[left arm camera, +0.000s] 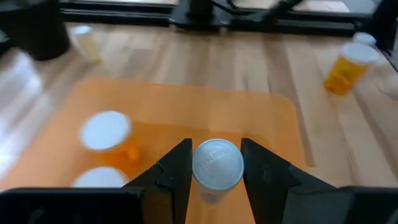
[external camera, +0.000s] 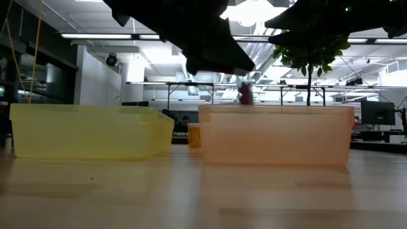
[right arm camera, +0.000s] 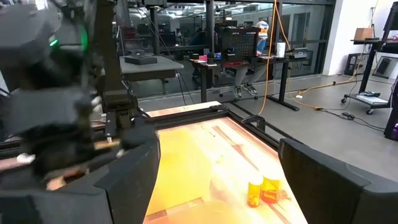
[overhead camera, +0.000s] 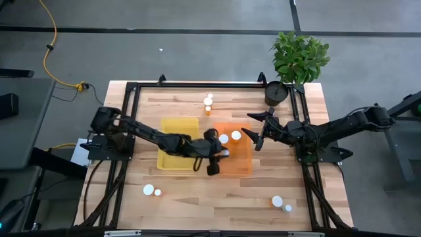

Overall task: Pick and place medicine bottles into bin by pill shape (circle, oval)
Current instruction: Put the Orange bottle pill into the orange bin, then put the left blue bottle pill into the orange bin

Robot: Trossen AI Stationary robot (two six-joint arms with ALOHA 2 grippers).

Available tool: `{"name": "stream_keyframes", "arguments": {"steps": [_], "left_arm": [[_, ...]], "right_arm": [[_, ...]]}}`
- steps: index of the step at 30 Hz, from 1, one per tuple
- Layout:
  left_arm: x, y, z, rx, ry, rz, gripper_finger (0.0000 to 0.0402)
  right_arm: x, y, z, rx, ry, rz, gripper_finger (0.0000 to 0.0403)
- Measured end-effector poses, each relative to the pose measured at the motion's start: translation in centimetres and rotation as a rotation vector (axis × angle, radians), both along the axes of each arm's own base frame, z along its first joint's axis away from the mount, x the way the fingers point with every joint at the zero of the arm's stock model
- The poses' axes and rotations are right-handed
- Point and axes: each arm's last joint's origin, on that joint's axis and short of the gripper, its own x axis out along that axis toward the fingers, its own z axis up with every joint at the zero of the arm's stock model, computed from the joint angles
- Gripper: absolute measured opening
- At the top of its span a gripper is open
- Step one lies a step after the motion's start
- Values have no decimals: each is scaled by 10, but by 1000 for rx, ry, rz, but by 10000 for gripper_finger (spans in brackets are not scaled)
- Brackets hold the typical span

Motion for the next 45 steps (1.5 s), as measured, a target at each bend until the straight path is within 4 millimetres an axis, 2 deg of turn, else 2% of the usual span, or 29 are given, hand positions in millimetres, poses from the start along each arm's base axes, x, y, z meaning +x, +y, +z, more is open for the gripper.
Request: {"name": "stream_keyframes", "arguments": {"steps": [4, 8, 13, 24, 40, 42, 45], "left_arm": [[10, -5, -17, 3, 45, -13, 111], [16, 0, -34, 7, 96, 1, 111], [20, 7, -42, 9, 131, 20, 111], [20, 7, -42, 12, 131, 21, 114], [19, 7, -42, 35, 151, -3, 178], [14, 8, -34, 54, 172, -7, 183], [5, 10, -9, 75, 153, 27, 187]], "right_arm": [[0, 0, 0, 1, 0, 0, 320], [0, 0, 0, 3, -1, -4, 320], [0, 0, 0, 3, -1, -4, 320], [0, 0, 0, 3, -2, -3, 320], [0, 0, 0, 3, -2, -2, 320], [0, 0, 0, 3, -2, -3, 320], [0, 0, 0, 3, -2, -2, 320]]}}
